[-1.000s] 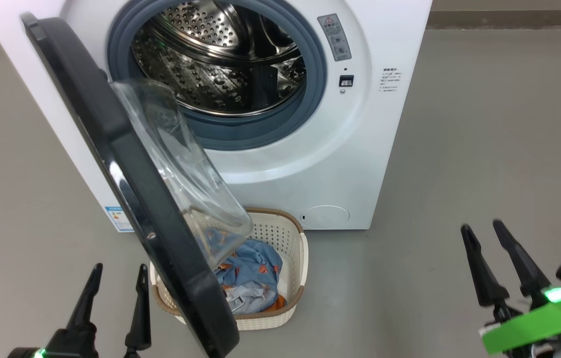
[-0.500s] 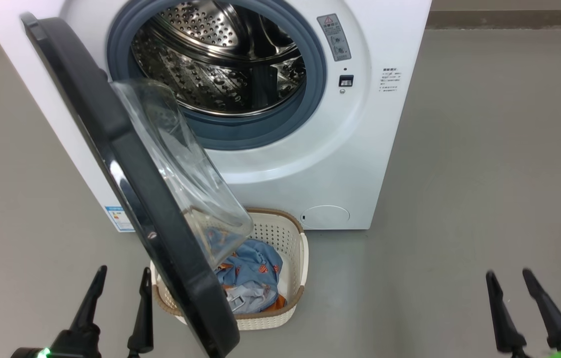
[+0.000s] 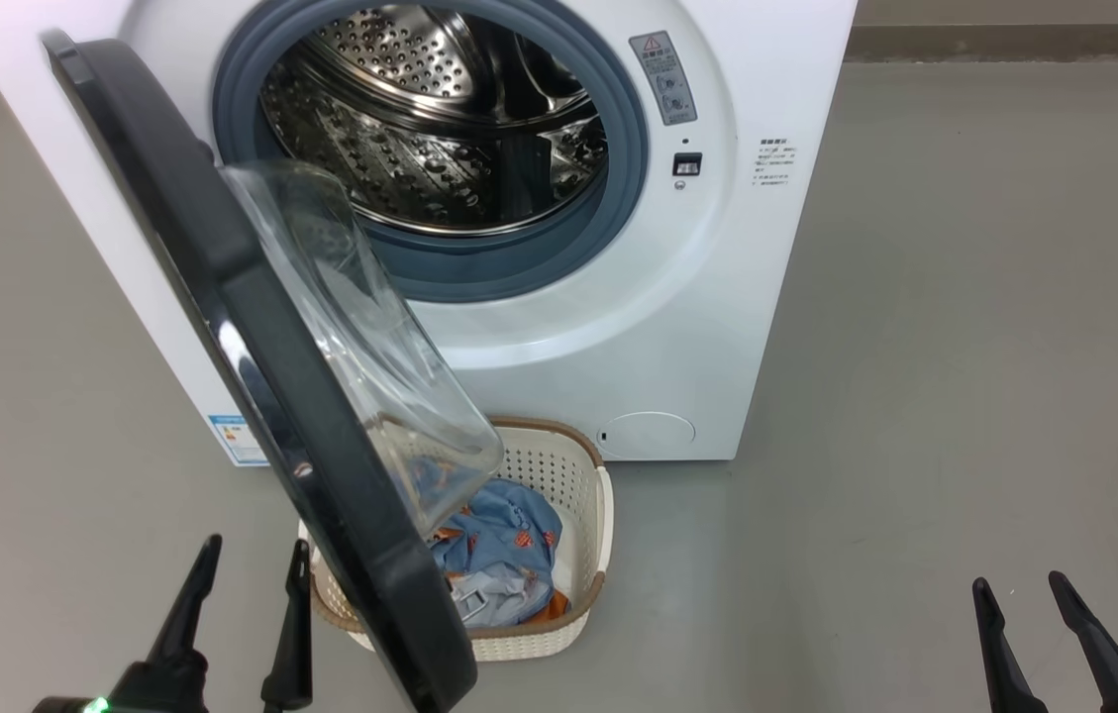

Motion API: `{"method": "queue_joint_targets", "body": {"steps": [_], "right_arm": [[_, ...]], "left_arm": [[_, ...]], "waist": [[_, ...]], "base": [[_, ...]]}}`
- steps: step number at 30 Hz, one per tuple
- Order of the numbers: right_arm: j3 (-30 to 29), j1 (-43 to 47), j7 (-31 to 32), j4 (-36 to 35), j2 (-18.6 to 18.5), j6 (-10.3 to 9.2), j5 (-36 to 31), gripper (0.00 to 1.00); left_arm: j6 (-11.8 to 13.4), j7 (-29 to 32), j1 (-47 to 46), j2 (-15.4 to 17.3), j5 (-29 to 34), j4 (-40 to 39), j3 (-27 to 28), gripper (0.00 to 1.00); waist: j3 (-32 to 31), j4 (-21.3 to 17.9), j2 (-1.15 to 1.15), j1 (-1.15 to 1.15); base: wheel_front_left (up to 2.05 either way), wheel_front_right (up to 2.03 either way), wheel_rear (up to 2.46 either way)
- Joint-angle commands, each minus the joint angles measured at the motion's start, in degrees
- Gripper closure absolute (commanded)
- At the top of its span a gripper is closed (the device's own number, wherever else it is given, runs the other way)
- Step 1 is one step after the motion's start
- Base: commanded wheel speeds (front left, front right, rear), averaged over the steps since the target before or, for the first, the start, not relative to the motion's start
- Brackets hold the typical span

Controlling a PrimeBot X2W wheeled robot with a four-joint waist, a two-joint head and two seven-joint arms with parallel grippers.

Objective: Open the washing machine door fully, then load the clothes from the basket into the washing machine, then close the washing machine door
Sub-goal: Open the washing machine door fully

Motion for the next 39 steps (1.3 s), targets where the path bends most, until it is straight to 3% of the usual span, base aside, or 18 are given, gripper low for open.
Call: {"method": "queue_joint_targets", "body": {"steps": [1,4,5,7,18,23,29,34,39], "right_arm": [[1.0,-0.6,-0.7,-1.5,-1.1,0.57,-0.4,0.0],[1.1,-0.7,-0.7,-1.5,-1.1,0.57,-0.3,0.0],[1.2,-0.8,-0.7,-1.4,-1.1,0.57,-0.2,0.0],[1.3,-0.9,-0.7,-1.3,-1.1,0.57,-0.1,0.0],[1.5,-0.9,-0.7,-1.2,-0.7,0.57,-0.1,0.0],[1.2,-0.9,-0.7,-1.5,-0.5,0.57,0.0,0.0],[0.7,-0.5,-0.7,-1.7,-0.1,0.57,0.0,0.0],[0.2,0.0,-0.7,-1.8,0.6,0.57,0.1,0.0],[0.1,0.3,-0.7,-1.7,1.6,0.57,0.3,0.0]], "left_arm": [[0.2,-0.4,-0.5,0.4,0.7,-1.1,2.1,0.0],[0.1,-0.4,-0.5,0.4,0.7,-0.9,2.2,0.0],[0.1,-0.4,-0.4,0.4,0.5,-0.7,2.3,0.06],[0.1,-0.4,-0.3,0.4,0.0,-0.3,2.5,1.0],[0.3,-0.4,-0.3,0.4,-3.5,0.2,4.4,1.0],[4.3,-0.4,-2.0,0.4,-5.2,-3.6,9.0,1.0],[7.2,-0.4,-5.4,0.4,-3.7,-15.3,11.9,1.0],[6.3,-0.1,-7.5,0.4,-1.1,-25.2,7.5,1.0],[4.0,6.7,-12.1,0.4,-2.7,-34.1,-5.7,1.0]], "waist": [[-0.1,0.0,0.0,0.0],[-0.2,0.1,0.0,0.0],[-0.3,0.1,0.0,0.0],[-0.4,0.2,0.0,0.0],[-0.6,0.2,0.0,0.0],[-0.4,0.4,0.0,0.0],[-0.5,1.3,0.0,0.0],[-0.9,2.7,0.0,0.0],[-1.1,4.6,0.0,0.0]], "base": [[0.0,0.0,0.0],[0.0,0.0,0.0],[0.0,0.0,0.0],[0.0,0.0,0.0],[0.0,0.0,0.0],[0.0,0.0,0.0],[0.0,0.0,0.0],[0.0,0.0,0.0],[0.0,0.0,0.0]]}}
